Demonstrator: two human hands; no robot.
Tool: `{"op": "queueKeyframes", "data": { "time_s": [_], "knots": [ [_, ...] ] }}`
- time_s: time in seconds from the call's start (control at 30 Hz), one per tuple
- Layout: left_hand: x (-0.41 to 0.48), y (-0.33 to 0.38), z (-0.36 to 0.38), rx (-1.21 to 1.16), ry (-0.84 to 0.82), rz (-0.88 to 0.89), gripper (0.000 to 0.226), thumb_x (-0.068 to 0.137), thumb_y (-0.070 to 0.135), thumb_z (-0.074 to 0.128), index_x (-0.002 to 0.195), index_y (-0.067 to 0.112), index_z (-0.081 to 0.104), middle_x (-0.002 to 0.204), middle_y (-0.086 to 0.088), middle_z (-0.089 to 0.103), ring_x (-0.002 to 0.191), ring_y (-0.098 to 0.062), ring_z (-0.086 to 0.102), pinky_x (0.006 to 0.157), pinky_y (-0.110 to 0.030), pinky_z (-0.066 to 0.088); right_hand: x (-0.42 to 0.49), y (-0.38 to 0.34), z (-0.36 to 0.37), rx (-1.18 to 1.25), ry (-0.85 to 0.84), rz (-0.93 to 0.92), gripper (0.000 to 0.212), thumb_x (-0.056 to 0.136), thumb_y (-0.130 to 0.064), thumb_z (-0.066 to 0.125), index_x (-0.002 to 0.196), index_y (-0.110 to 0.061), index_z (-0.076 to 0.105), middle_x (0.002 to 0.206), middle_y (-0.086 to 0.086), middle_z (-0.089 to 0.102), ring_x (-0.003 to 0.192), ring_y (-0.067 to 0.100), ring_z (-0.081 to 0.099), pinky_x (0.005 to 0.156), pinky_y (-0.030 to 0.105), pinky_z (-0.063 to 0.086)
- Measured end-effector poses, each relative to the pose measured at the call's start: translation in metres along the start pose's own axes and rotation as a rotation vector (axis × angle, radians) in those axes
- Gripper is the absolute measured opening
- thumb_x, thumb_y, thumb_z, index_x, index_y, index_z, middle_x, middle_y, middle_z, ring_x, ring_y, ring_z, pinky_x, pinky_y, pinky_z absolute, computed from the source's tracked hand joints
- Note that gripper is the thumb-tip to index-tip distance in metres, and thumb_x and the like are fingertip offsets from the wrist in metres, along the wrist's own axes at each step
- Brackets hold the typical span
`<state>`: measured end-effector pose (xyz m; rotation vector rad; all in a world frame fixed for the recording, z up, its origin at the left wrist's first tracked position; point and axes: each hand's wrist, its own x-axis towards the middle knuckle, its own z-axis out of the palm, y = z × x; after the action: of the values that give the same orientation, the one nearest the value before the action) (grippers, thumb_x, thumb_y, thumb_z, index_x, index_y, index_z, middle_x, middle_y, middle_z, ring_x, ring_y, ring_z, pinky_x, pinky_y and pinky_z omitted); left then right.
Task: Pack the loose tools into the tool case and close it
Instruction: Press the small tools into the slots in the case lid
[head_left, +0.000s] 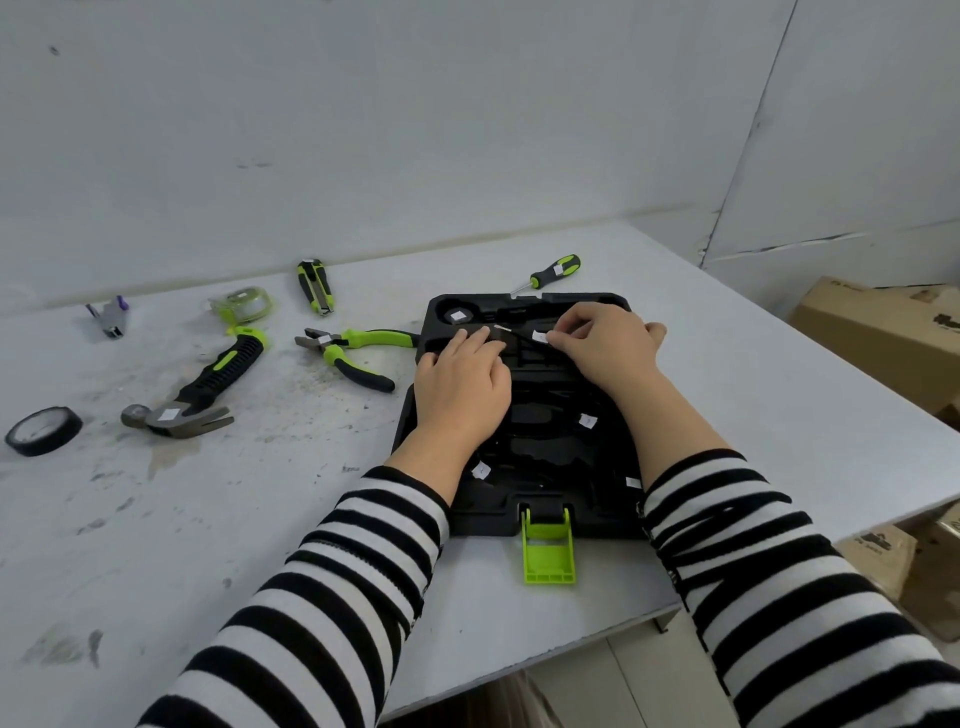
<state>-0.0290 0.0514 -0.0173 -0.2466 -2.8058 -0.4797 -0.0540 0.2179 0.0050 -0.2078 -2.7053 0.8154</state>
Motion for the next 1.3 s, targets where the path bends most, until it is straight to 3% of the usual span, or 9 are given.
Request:
{"op": "queueKeyframes", "data": {
  "time_s": [0.17,0.27,0.47,0.6,0.97,1.3],
  "knots": [
    [-0.001,0.000,0.001,-0.008,0.014,0.035,0.046,0.099,0.023,0.029,0.145,0.024,0.036,0.151,0.007,0.037,0.144,-0.011,0.023,0.111,-0.038,0.021,0.001,0.001,-0.001,-0.081,0.039,-0.059,0.013,0.090,-0.033,0.059,0.084,-0.035,0.070,0.079,-0.012,0.068,0.098,0.014,0.055,0.081,0.032,0.019],
    [0.000,0.000,0.001,0.037,0.007,0.087,0.048,0.099,0.022,0.028,0.146,0.024,0.033,0.154,0.007,0.032,0.145,-0.011,0.019,0.112,-0.039,0.022,0.000,0.003,-0.003,-0.126,0.000,-0.137,0.017,0.091,-0.043,0.055,0.090,-0.037,0.072,0.088,-0.013,0.070,0.102,0.015,0.053,0.085,0.034,0.022],
    [0.001,0.000,0.001,0.046,-0.003,0.079,0.044,0.098,0.021,0.030,0.139,0.024,0.045,0.150,0.008,0.039,0.144,-0.011,0.023,0.112,-0.039,0.021,-0.002,0.015,-0.014,-0.083,-0.093,-0.166,0.022,0.084,-0.052,0.060,0.101,-0.042,0.070,0.101,-0.015,0.069,0.110,0.010,0.053,0.087,0.033,0.021],
    [0.002,-0.001,0.002,0.046,0.001,0.079,0.043,0.098,0.022,0.030,0.138,0.024,0.046,0.150,0.008,0.039,0.144,-0.011,0.022,0.112,-0.039,0.021,-0.002,0.021,-0.019,-0.038,-0.117,-0.150,0.017,0.084,-0.043,0.065,0.100,-0.038,0.071,0.097,-0.017,0.070,0.102,0.003,0.056,0.089,0.032,0.021],
    [0.000,-0.001,0.000,0.008,0.008,0.081,0.045,0.099,0.021,0.031,0.142,0.027,0.040,0.152,0.007,0.036,0.145,-0.012,0.021,0.111,-0.036,0.020,0.000,0.008,-0.010,-0.122,-0.048,-0.127,0.010,0.087,-0.038,0.063,0.095,-0.037,0.069,0.096,-0.011,0.070,0.094,0.011,0.058,0.085,0.032,0.022],
    [0.000,0.000,-0.002,-0.021,0.064,0.041,0.033,0.096,0.021,0.038,0.125,0.016,0.051,0.135,-0.002,0.054,0.142,-0.019,0.029,0.105,-0.037,0.025,-0.004,0.004,-0.015,-0.043,-0.192,-0.208,0.028,0.091,-0.024,0.061,0.114,-0.036,0.069,0.110,-0.006,0.068,0.108,0.017,0.058,0.103,0.037,0.038]
  ]
}}
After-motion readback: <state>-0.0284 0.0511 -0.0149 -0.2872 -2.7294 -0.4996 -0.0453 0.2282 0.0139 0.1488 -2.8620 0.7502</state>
